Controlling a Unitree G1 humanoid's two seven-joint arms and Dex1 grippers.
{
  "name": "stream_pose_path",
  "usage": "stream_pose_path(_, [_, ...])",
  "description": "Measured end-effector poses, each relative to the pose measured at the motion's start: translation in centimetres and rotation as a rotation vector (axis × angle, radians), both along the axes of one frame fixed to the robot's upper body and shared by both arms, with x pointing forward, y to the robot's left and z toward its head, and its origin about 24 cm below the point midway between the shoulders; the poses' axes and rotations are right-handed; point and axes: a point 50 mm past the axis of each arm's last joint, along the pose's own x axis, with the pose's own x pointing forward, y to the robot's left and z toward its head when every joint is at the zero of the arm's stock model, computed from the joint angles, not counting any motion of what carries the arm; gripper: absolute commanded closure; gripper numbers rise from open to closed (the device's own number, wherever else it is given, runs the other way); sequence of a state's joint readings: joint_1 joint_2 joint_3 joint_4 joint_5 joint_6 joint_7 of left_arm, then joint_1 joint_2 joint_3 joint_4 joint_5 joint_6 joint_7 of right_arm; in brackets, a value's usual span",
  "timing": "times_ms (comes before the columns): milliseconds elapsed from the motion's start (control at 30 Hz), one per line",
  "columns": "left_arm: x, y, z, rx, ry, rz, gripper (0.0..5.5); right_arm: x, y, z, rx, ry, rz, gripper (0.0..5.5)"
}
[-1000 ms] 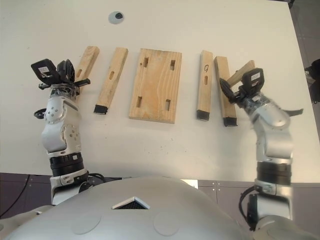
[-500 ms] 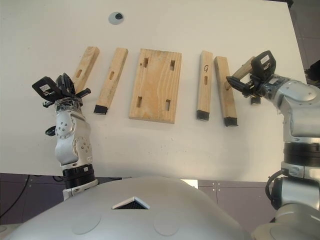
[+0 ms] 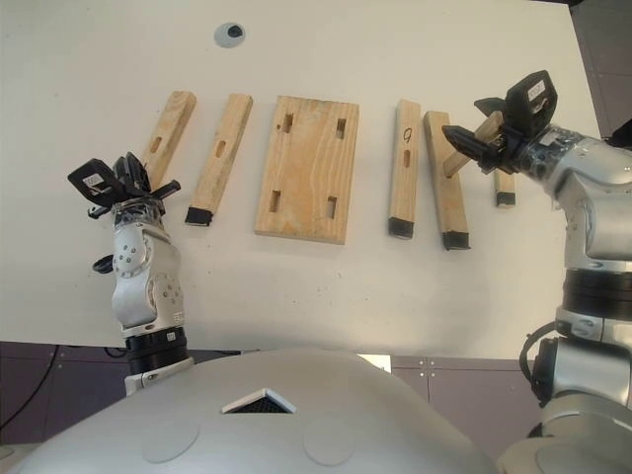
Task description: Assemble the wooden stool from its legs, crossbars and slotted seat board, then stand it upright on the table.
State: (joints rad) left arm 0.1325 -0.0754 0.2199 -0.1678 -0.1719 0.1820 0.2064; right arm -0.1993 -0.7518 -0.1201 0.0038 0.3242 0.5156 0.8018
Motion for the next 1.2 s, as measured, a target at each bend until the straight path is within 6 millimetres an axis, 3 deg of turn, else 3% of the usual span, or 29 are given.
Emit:
stream_pose_path(267, [0.2, 0.0, 0.1, -0.004, -0.012, 0.0, 4.87, -0.9, -0.5, -1.2, 0.003, 0.063, -0.002, 2.31])
stream_pose_path(733, [-0.6, 0.2, -0.4, -0.003, 0.012, 0.007, 4.87, -2.6, -0.7, -1.3, 0.051, 0.088, -0.012, 2.31])
stream_pose_path(967, [-0.7, 0.2, -0.3, -0.002, 0.028, -0.008, 4.87, -4.4, -1.4, -3.2, 0.062, 0.203, -0.069, 2.31])
stream_pose_path(1100, [-0.7, 0.3, -0.1, 0.006, 0.036, -0.029, 4.87, -5.3, -1.2, -3.5, 0.055, 0.218, -0.073, 1.71])
stream_pose_path(1200, [-0.8, 0.4, 0.0, 0.011, 0.045, -0.048, 4.87, -6.4, -1.3, -4.3, 0.053, 0.273, -0.091, 1.62])
